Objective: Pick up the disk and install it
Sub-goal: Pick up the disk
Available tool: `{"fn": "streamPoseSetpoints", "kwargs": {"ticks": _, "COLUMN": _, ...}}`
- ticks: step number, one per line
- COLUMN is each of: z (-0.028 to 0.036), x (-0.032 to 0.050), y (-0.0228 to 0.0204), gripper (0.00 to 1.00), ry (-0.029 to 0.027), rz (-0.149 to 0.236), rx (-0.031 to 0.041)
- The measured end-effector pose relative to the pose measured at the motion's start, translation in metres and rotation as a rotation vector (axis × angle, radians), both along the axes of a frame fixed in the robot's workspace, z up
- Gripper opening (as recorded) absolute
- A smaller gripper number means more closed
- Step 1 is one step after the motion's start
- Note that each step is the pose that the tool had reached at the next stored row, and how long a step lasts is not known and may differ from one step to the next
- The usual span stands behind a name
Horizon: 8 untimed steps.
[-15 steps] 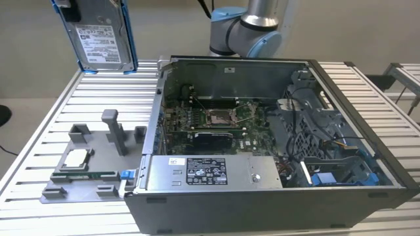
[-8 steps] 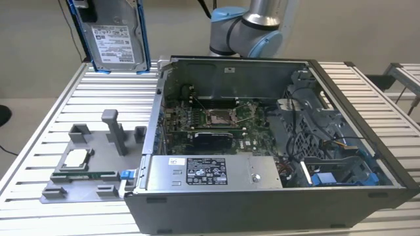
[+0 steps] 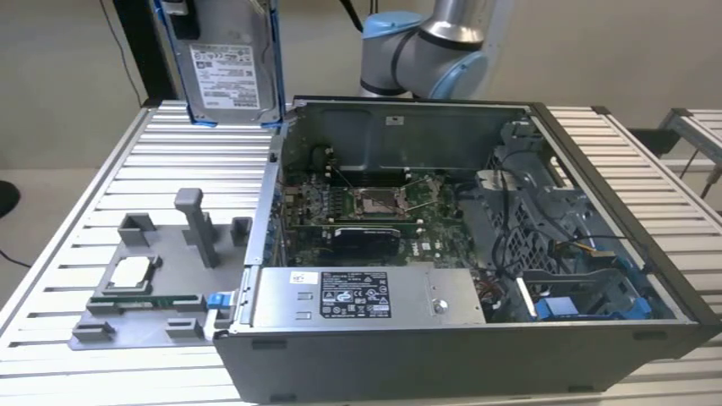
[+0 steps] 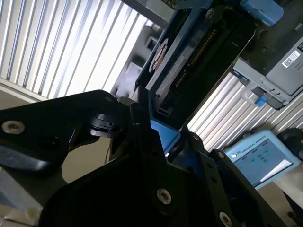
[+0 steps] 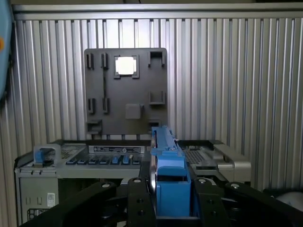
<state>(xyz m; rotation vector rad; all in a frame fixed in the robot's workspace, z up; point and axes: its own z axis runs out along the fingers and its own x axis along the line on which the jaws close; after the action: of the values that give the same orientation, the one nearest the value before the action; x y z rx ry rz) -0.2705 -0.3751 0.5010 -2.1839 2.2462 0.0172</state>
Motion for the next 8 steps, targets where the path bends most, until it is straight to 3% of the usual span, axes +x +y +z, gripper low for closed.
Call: {"fn": "streamPoseSetpoints", "kwargs": {"ticks": 8, "z": -0.0002, "x": 0.0247, "y": -0.0044, "gripper": 0.00, "ry": 0.0039, "rz": 0.000, "rx": 0.0000}}
